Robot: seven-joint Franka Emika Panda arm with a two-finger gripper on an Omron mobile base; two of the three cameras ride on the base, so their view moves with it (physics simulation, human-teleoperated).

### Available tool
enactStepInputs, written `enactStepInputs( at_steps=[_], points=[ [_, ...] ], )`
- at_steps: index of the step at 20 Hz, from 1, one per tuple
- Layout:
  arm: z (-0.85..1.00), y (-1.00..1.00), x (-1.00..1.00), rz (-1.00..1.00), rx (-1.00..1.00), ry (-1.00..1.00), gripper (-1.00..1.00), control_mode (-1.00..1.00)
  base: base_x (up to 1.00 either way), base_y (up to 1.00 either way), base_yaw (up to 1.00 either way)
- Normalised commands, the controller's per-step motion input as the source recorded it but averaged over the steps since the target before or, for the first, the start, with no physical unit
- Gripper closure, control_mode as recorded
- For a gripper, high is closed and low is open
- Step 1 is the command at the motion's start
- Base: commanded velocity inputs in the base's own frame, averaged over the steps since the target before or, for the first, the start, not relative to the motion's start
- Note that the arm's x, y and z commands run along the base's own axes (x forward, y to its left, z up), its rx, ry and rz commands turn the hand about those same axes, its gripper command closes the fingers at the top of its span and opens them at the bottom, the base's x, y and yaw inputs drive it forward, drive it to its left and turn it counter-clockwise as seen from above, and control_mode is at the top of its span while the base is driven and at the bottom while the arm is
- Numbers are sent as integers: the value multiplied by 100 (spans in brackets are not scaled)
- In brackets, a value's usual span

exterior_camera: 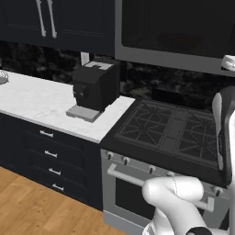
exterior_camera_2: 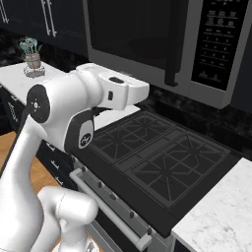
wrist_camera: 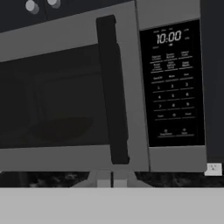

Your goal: Pick the bell pepper from the sink and place it in the bowl. Then pick the bowl and place it in the microwave. Then close the microwave door and press the start button.

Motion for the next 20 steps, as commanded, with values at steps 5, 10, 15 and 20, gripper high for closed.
enactStepInputs(
  at_steps=[5, 10, 15, 20],
  points=[
    [-2, -36, 0, 0, 0, 0, 100, -100, 0, 0, 0],
    [0, -29, 0, 0, 0, 0, 100, -100, 0, 0, 0],
    [-3, -14, 5, -6, 0, 1, 100, -100, 0, 0, 0],
    [0, -5, 19, -16, 0, 3, 100, -100, 0, 0, 0]
  ],
)
